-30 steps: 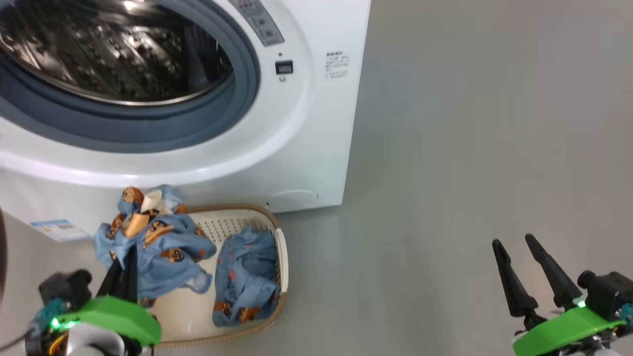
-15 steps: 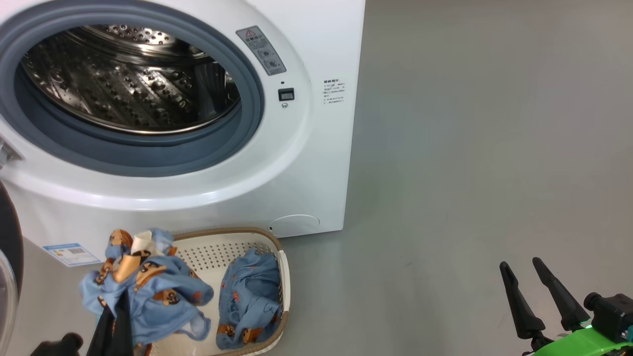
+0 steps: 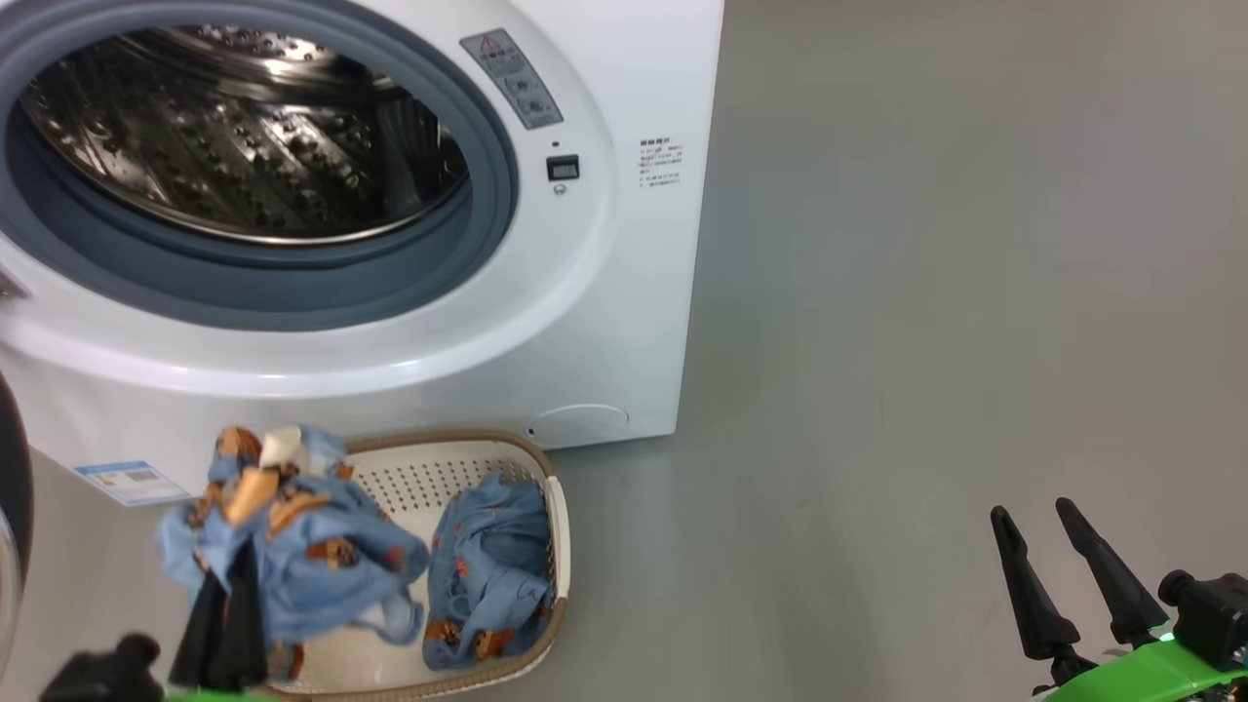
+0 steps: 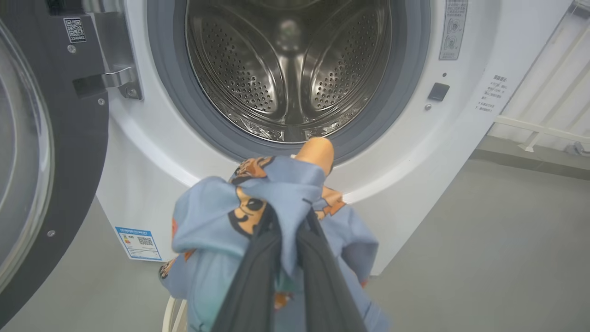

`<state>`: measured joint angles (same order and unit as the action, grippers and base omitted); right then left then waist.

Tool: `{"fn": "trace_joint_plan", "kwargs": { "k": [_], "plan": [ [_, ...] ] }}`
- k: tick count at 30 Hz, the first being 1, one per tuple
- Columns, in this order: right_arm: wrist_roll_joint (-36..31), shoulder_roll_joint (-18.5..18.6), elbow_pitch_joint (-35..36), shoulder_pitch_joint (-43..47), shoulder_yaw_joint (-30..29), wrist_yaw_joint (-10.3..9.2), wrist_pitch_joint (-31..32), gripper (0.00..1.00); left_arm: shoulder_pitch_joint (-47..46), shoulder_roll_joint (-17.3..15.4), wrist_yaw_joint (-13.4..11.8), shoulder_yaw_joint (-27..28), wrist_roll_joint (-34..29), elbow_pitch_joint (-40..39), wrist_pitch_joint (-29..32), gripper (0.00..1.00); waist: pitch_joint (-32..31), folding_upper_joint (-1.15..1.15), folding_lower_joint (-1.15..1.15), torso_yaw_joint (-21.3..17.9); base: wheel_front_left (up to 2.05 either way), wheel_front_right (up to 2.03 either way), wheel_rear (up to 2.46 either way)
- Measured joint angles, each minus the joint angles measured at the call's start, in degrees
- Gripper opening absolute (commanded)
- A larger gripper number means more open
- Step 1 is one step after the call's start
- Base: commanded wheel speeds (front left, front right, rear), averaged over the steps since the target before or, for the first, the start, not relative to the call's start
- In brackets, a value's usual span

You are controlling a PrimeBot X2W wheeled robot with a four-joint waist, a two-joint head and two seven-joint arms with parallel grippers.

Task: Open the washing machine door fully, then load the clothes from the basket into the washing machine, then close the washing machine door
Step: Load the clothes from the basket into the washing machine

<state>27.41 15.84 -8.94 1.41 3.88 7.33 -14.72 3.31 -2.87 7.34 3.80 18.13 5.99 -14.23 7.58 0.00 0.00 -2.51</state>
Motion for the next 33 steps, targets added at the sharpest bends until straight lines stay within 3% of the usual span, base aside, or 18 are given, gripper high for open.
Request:
{"fn": "trace_joint_plan", "kwargs": {
  "k": [8, 16, 33],
  "plan": [
    [0.0, -0.54, 0.8, -2.54, 0.08, 0.0, 0.0, 1.0, -10.8, -1.69, 0.0, -1.33, 0.34, -0.7, -0.15, 0.0, 3.87, 0.0, 0.0, -0.27, 0.0, 0.0, 0.0],
    [0.0, -1.24, 1.29, -6.43, 0.56, 0.0, 0.0, 1.0, -28.09, -3.53, -0.01, 0.43, 0.21, 3.02, -0.41, 0.0, 9.02, 0.0, 0.0, -1.13, 0.0, 0.0, 0.0],
    [0.0, -3.83, 2.2, -14.74, 3.39, 0.0, -0.01, 1.0, -62.33, -10.31, 0.0, 2.14, -1.97, 37.0, -0.46, 0.0, 20.16, 0.0, 0.0, -7.13, 0.0, 0.0, 0.0]
  ]
}}
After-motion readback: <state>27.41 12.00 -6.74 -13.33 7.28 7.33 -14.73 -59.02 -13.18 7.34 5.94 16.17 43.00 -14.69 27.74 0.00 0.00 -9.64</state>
